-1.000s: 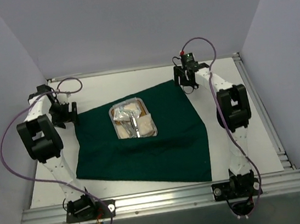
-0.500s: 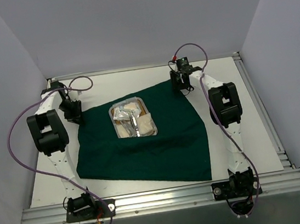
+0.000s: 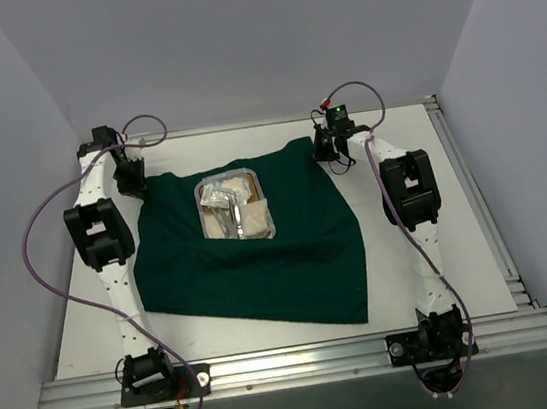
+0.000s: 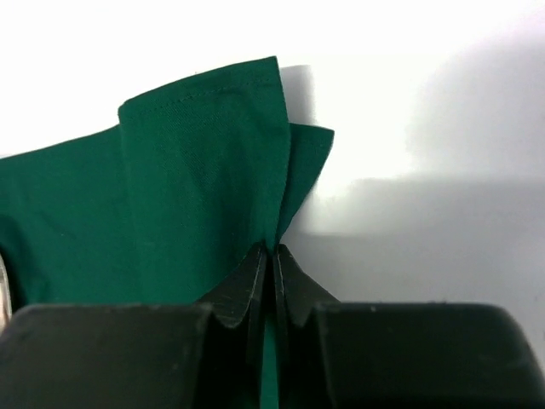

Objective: Open and lay out the surgical kit
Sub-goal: Smooth out the surgical kit at the center of the board.

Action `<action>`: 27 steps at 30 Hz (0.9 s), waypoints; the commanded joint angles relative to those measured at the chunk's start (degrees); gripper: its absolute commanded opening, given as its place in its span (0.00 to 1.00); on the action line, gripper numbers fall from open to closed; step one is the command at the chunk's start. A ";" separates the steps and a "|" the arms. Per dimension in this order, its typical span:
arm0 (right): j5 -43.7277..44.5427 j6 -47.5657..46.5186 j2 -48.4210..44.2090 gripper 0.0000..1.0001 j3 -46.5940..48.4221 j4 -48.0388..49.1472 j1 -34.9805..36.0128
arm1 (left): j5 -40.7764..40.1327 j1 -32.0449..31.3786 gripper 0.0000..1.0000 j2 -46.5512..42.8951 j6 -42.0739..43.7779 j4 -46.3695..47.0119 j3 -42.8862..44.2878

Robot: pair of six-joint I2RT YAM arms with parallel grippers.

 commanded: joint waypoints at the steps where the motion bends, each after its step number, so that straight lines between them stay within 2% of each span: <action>1: -1.37 9.65 3.01 0.00 0.02 9.13 -1.42 | -5.36 0.65 0.02 3.39 -2.41 1.47 13.01; 2: -1.19 11.06 3.37 0.00 0.20 10.37 -1.50 | -5.89 0.65 0.02 5.66 -2.67 1.12 18.52; 5: -0.49 16.51 5.30 0.00 1.16 15.20 -1.42 | -8.44 0.65 0.02 8.49 -3.99 1.73 25.49; 10: 3.99 23.29 9.52 0.00 5.47 18.82 -1.42 | -12.91 0.65 0.02 9.11 -6.19 9.37 26.13; 18: 6.02 25.23 18.39 0.00 21.80 15.83 0.08 | -16.61 1.61 0.02 12.54 -7.95 15.35 30.08; 22: 9.17 27.07 18.41 0.00 22.26 16.01 0.96 | -17.06 2.06 0.02 13.15 -8.13 18.08 30.35; 23: 10.31 27.77 17.97 0.00 21.39 16.44 1.04 | -16.19 2.06 0.07 13.16 -7.78 18.60 30.44; 24: 10.41 27.77 16.74 0.00 20.34 17.32 1.04 | -14.52 2.06 0.20 13.07 -7.60 18.69 30.44; 25: 10.50 27.60 15.95 0.20 18.59 17.41 1.13 | -13.99 2.14 0.35 12.81 -7.77 18.43 30.44; 26: 10.67 26.99 15.16 0.30 17.87 17.24 1.13 | -13.46 2.06 0.66 12.02 -7.86 18.00 30.35; 27: 11.28 24.72 12.97 0.39 17.26 16.11 1.13 | -12.15 2.06 0.74 11.06 -8.04 16.69 30.18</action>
